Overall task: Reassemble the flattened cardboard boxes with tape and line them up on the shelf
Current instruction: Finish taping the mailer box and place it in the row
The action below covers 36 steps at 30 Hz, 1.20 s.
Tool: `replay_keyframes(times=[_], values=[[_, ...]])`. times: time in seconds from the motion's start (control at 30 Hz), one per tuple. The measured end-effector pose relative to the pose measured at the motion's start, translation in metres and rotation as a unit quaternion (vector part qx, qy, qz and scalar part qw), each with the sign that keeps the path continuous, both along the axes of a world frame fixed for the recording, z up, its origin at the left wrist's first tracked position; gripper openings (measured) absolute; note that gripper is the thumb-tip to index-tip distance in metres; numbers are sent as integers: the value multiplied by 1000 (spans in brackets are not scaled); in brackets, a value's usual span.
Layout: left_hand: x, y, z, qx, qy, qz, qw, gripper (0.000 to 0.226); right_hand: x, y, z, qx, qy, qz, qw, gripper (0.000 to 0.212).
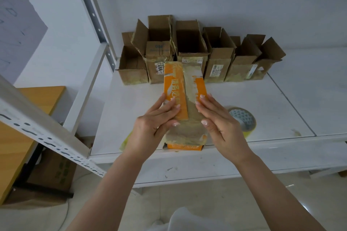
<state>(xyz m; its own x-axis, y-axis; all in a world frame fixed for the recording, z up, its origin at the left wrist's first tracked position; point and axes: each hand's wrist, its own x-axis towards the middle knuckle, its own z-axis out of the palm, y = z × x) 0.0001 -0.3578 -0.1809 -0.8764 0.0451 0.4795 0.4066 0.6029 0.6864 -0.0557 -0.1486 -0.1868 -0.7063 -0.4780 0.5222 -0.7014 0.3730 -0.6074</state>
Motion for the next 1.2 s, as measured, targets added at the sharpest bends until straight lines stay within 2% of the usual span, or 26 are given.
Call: replay_keyframes(times=[0.07, 0.17, 0.27, 0.4, 0.5, 0.53, 0.63, 0.7, 0.77, 0.83, 0.9, 0.97, 1.03, 1.13, 1.2], values=[[1, -4, 12, -8, -30, 11, 999, 47, 1, 8, 5, -34, -56, -1, 998, 47], [-3, 8, 37, -69, -60, 79, 993, 68, -2, 18, 9, -108, -87, -103, 985, 44], [-17, 38, 53, -197, -90, 131, 967, 78, -7, 23, 5, -67, -121, -189, 972, 32], [-34, 68, 53, -299, -192, 139, 924, 95, -11, 27, -3, -12, -132, -209, 969, 26], [-38, 73, 43, -359, -255, 151, 885, 108, -8, 28, -9, -12, -172, -199, 965, 26], [-37, 72, 40, -371, -250, 161, 880, 110, -7, 28, -10, -6, -185, -199, 962, 26], [-34, 68, 37, -356, -211, 179, 893, 105, -4, 29, -12, 20, -197, -206, 958, 24], [-30, 61, 39, -322, -195, 186, 908, 101, -4, 30, -11, 21, -207, -202, 957, 24], [-25, 50, 43, -240, -181, 190, 935, 98, -4, 31, -11, 18, -223, -203, 953, 25], [-20, 37, 48, -116, -152, 194, 962, 90, -6, 32, -13, 23, -245, -205, 947, 26], [-16, 27, 53, 36, -136, 180, 974, 83, -8, 30, -11, 16, -281, -198, 939, 25], [-12, 24, 59, 160, -125, 158, 967, 80, -9, 25, -8, -5, -308, -186, 933, 17], [-7, 26, 64, 240, -106, 128, 957, 76, -10, 19, -8, -10, -345, -185, 920, 6], [-3, 27, 70, 340, -107, 94, 930, 70, -10, 9, 1, 41, -380, -167, 909, 25], [-4, 26, 72, 381, -116, 85, 913, 74, -11, 5, 8, 30, -409, -168, 896, 35]])
